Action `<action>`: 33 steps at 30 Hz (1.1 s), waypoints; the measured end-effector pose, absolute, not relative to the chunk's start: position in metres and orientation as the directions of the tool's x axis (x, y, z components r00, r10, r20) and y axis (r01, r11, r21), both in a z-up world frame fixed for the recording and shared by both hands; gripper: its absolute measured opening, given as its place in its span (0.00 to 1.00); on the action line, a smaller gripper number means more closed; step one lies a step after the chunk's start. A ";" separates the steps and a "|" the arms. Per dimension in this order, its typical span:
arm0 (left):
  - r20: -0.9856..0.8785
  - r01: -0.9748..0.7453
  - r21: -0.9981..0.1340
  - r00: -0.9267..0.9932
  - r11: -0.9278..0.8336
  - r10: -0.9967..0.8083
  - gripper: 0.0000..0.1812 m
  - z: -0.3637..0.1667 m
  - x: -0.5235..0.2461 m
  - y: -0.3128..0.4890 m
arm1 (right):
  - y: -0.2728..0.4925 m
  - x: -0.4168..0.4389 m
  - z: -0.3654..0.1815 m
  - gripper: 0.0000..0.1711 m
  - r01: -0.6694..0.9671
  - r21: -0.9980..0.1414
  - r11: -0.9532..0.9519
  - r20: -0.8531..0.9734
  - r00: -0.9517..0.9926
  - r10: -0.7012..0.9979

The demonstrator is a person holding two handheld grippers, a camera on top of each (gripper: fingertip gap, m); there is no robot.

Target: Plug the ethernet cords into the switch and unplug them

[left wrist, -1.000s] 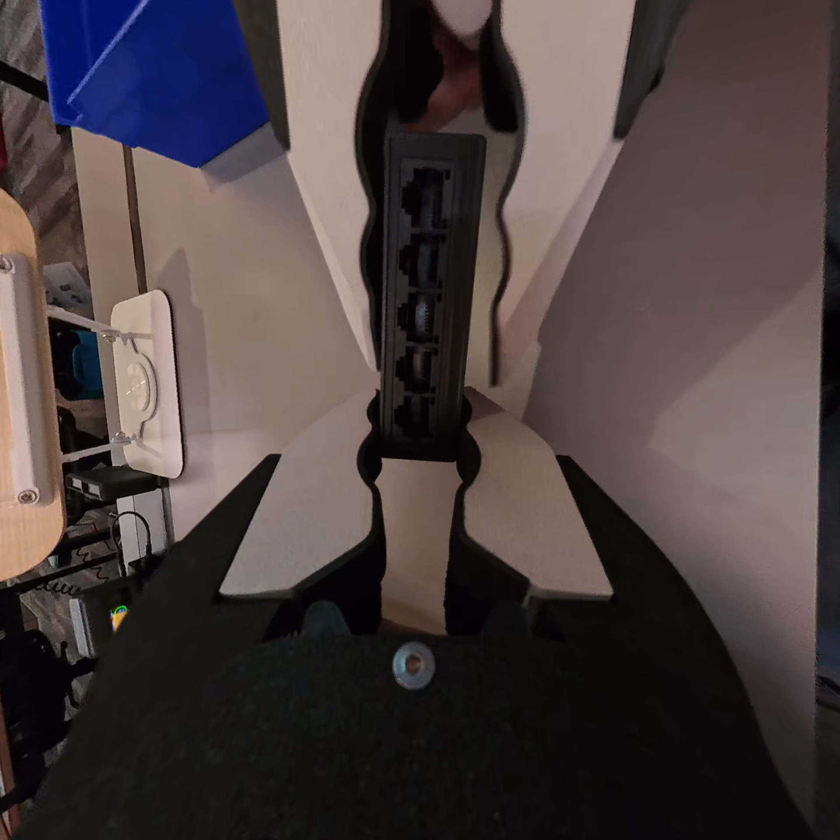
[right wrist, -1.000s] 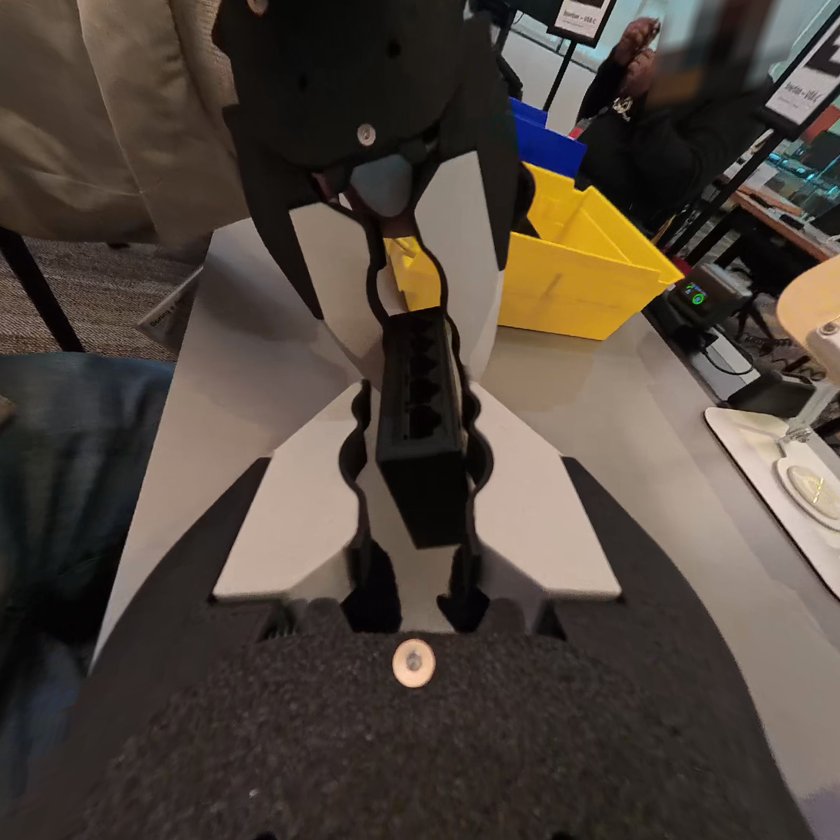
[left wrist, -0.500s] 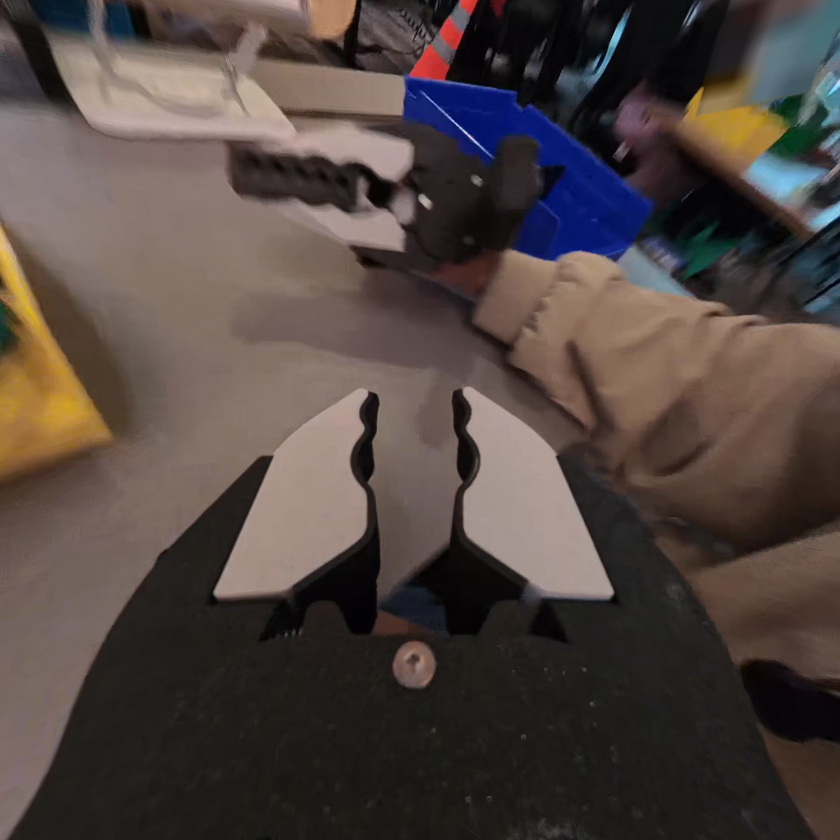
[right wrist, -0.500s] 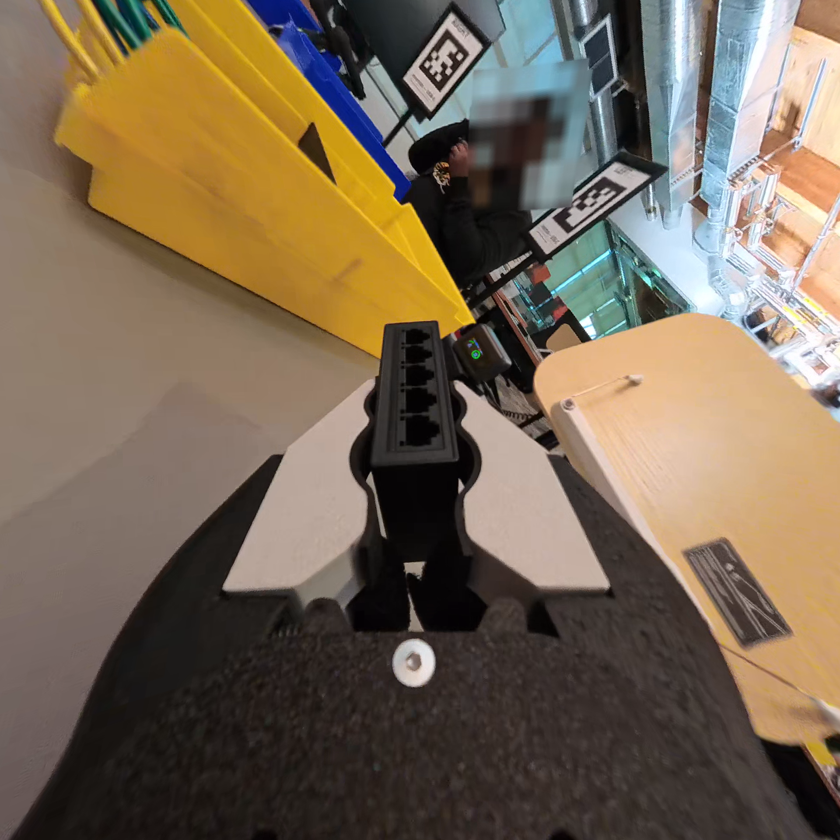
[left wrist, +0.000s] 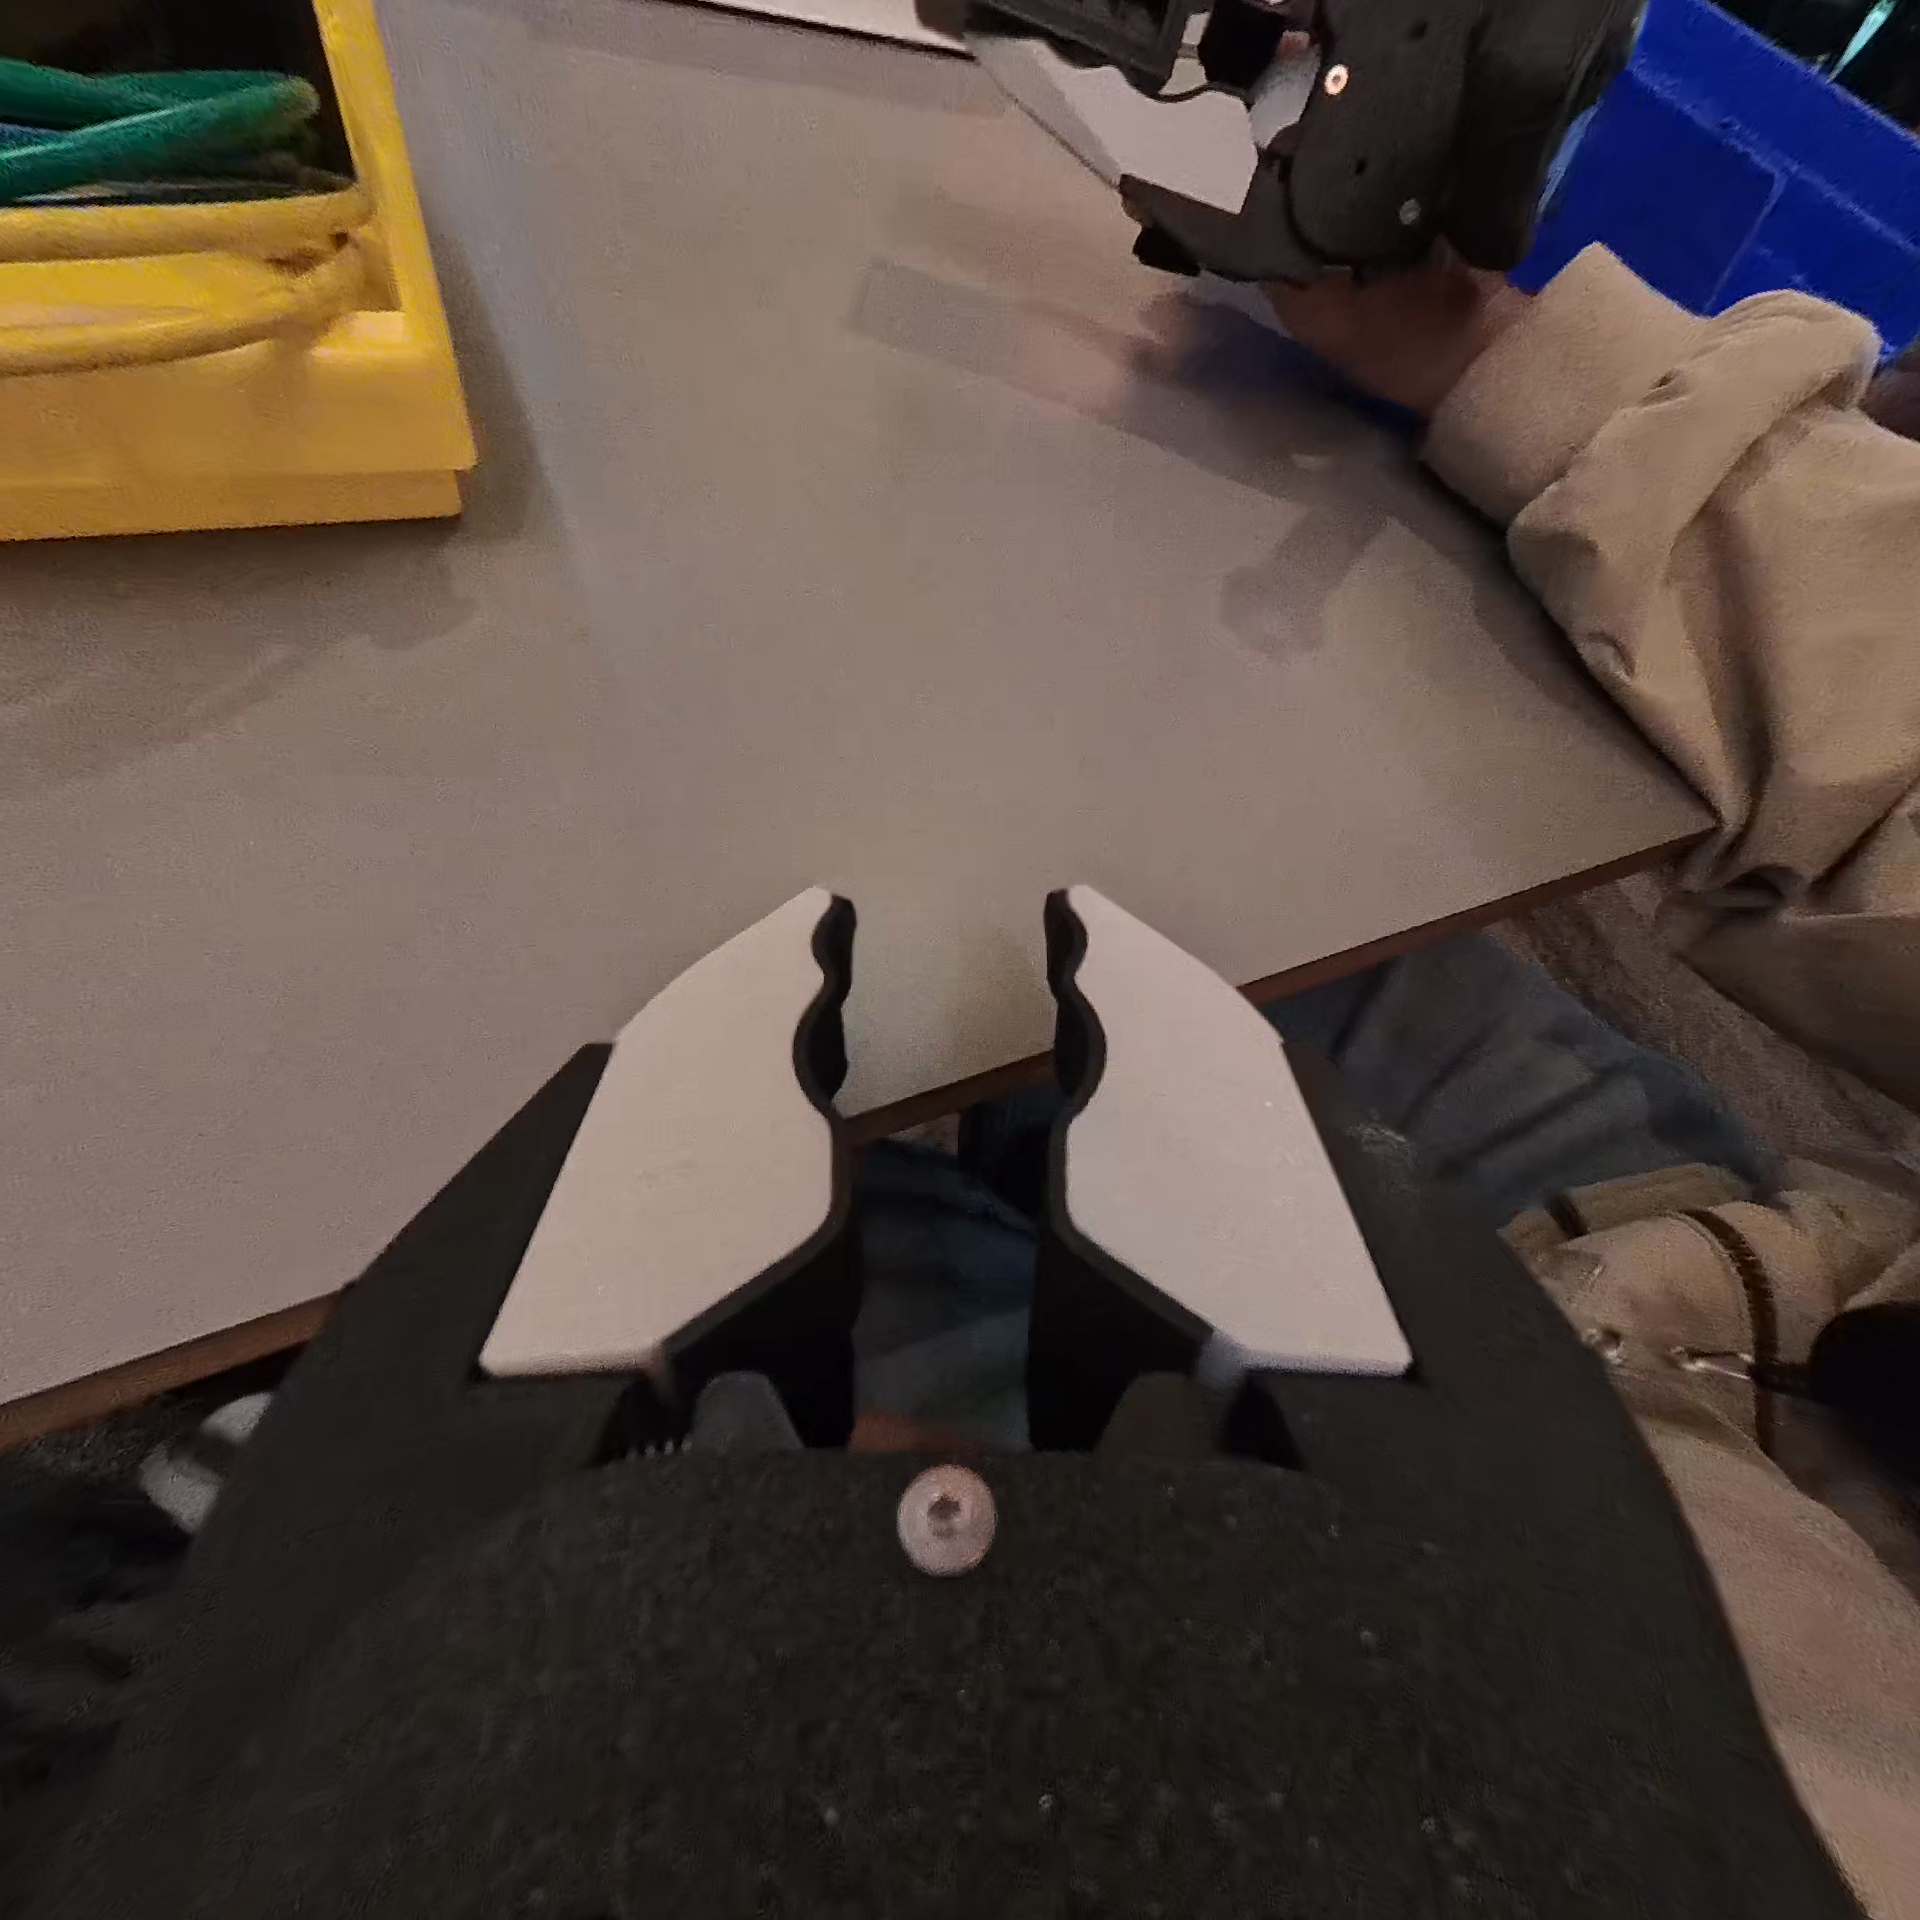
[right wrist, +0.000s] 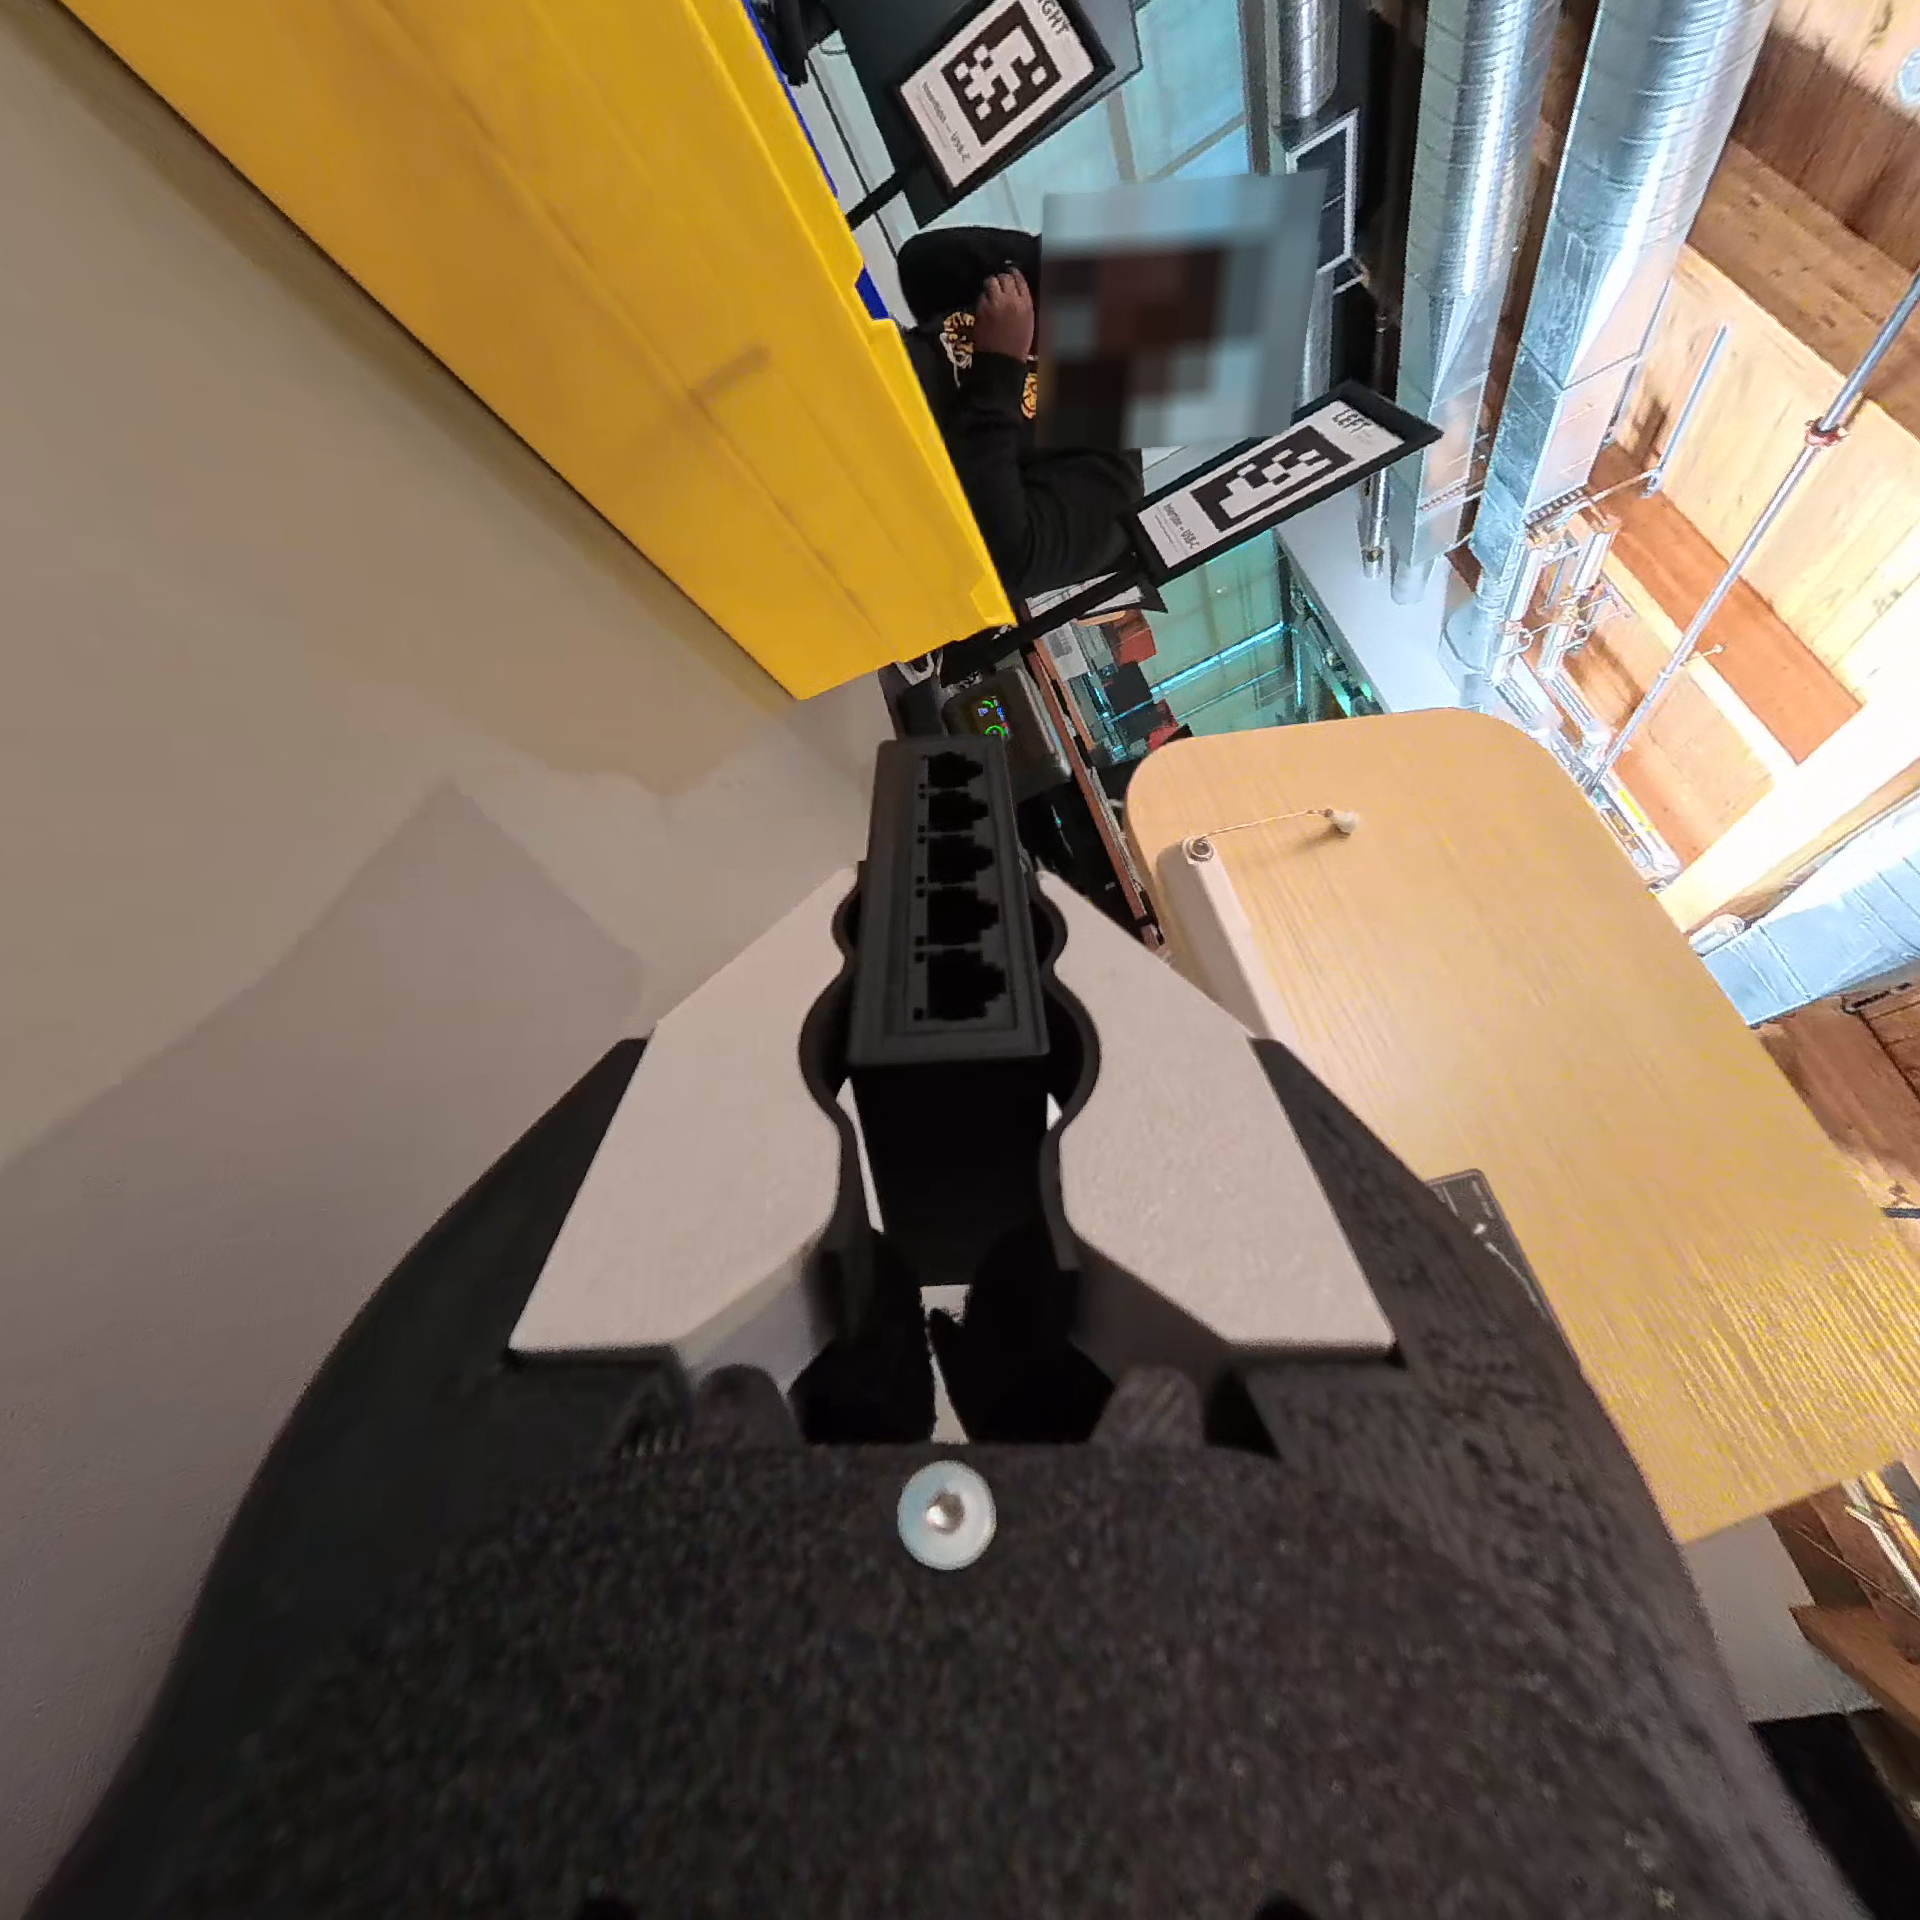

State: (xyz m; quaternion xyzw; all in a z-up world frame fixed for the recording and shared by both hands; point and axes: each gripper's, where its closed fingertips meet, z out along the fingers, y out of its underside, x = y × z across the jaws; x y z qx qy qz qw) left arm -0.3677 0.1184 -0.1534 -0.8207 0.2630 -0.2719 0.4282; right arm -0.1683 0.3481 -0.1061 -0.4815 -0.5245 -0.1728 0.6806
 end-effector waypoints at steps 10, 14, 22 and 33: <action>0.112 -0.159 -0.866 0.862 -0.474 -0.494 0.28 -0.142 -0.424 0.168 | 0.341 -0.181 -0.105 0.16 0.719 -0.480 0.502 0.877 0.395 0.273; -0.135 -0.372 -0.833 0.854 -0.410 -0.502 0.27 -0.125 -0.454 0.209 | 0.340 -0.180 -0.106 0.16 0.713 -0.499 0.493 0.867 0.405 0.291; -0.266 -0.668 -0.699 0.575 -0.256 -0.774 0.23 -0.091 -0.458 0.273 | 0.340 -0.181 -0.114 0.16 0.718 -0.502 0.482 0.864 0.389 0.319; -0.367 -0.894 -0.404 0.353 -0.195 -0.861 0.08 -0.120 -0.476 0.290 | 0.342 -0.180 -0.115 0.16 0.700 -0.532 0.477 0.845 0.407 0.346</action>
